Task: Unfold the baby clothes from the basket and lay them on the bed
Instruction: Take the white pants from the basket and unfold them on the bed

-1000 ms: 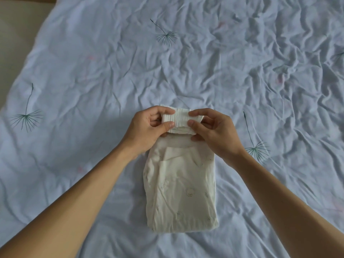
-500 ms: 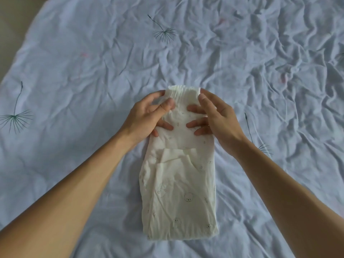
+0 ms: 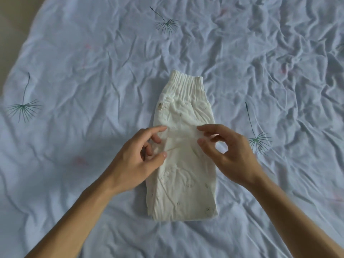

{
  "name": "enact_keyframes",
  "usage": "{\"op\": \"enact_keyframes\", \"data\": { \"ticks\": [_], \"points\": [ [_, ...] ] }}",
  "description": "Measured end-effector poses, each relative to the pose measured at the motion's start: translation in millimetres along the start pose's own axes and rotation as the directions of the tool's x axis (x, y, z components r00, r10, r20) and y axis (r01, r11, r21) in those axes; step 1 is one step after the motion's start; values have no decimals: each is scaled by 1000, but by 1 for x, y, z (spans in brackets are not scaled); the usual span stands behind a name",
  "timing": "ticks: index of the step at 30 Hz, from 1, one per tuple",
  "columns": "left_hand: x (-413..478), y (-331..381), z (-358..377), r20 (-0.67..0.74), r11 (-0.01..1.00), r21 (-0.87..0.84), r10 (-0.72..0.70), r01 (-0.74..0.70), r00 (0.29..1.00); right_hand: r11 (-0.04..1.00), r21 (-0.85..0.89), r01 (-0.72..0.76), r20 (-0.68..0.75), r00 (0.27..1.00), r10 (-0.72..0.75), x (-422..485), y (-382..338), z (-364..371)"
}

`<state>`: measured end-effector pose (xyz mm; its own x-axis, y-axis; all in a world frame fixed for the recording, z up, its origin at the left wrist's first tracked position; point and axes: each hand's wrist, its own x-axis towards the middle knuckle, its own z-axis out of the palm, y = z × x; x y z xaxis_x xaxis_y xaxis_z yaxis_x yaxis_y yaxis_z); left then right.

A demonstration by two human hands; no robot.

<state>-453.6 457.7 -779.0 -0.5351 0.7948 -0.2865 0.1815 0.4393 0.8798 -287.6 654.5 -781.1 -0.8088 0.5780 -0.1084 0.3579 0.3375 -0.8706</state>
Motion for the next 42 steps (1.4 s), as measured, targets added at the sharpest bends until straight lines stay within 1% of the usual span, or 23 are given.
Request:
{"op": "enact_keyframes", "data": {
  "ticks": [3,7,9,10,14,16,19,22,28,33,39,42],
  "points": [
    [-17,-4,3,-13,993,122,-3,5,1000,995,-87,38,57,998,-33,-17,4,0],
    [-32,-5,12,40,984,178,-19,12,999,997,-72,38,131,991,-29,-38,6,4],
    [-37,-4,19,57,972,234,-12,-2,998,998,-61,14,187,982,-2,-47,6,7],
    [-39,-3,21,53,974,227,0,-12,999,999,-54,-5,205,979,16,-50,5,9],
    [-44,1,22,6,999,44,22,-22,1000,998,37,-51,214,976,42,-53,-1,8],
    [-46,2,23,20,1000,-30,4,-3,1000,994,95,-58,221,975,36,-54,-4,4],
    [-52,5,26,63,982,-186,-10,21,998,977,179,-116,280,958,63,-60,-10,2],
    [-59,10,30,72,962,-272,-2,21,997,973,183,-142,295,952,84,-68,-14,3],
    [-81,14,33,83,945,-327,5,22,997,969,206,-140,255,963,85,-91,-24,6],
    [-102,10,37,104,944,-328,9,25,995,981,160,-105,215,974,69,-115,-30,11],
    [-128,-1,48,118,946,-323,7,31,993,977,175,-126,205,975,89,-149,-28,18],
    [-141,-7,54,116,949,-314,0,37,993,980,156,-125,197,976,93,-164,-22,24]
  ]
}}
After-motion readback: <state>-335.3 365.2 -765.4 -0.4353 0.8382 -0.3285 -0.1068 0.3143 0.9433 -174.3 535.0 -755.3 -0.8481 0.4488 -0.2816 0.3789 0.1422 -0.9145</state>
